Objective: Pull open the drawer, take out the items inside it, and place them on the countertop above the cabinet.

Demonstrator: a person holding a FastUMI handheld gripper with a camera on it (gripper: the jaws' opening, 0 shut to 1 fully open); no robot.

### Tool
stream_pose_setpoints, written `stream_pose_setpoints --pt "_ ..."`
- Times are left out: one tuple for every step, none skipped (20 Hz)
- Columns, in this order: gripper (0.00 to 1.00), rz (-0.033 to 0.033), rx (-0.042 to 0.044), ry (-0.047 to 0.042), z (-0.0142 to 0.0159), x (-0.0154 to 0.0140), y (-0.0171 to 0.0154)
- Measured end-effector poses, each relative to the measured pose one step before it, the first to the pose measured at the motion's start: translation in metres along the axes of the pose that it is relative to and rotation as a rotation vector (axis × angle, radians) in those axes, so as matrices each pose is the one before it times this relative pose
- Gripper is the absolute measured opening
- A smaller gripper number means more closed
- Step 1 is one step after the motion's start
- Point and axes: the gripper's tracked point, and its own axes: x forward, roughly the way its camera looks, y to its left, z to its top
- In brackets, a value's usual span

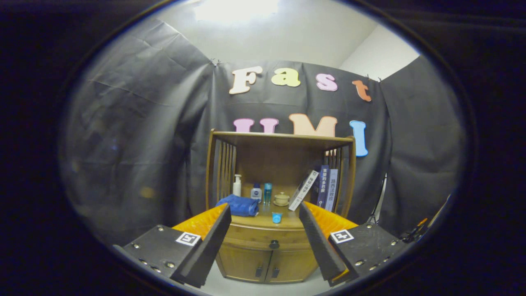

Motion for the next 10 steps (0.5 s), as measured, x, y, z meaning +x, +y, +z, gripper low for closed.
stream_pose_setpoints --pt "0.99 0.01006 0.00647 0.00625 -0.00387 0.00141 0.00433" --pt "0.99 0.00443 0.00629 0.00924 -0.00466 0.00067 0.00231" --pt "0.99 0.00599 0.0093 -0.00373 -0.00029 -0.00021 0.00238" --pt "0.99 0.00165 0.01078 -0.01352 0.00193 -0.00068 0.00181" --pt "0.99 -0.00337 0.00777 -0.01294 0.00239 -0.00107 -0.0005" --pt "0.99 -0.01167 0.00394 -0.01243 0.00303 -0.00067 -0.0024" --pt "0.99 -0.00798 0.00169 -0.00741 0.00107 -0.0001 -0.00234" --pt "0.99 -0.00123 0.00434 -0.00116 0.00078 -0.00065 0.00003" --pt "0.99 0.00295 0.0074 0.00374 -0.00013 0.00026 0.00045" --pt "0.99 0.00179 0.00927 0.00188 -0.00007 -0.00166 0.00003"
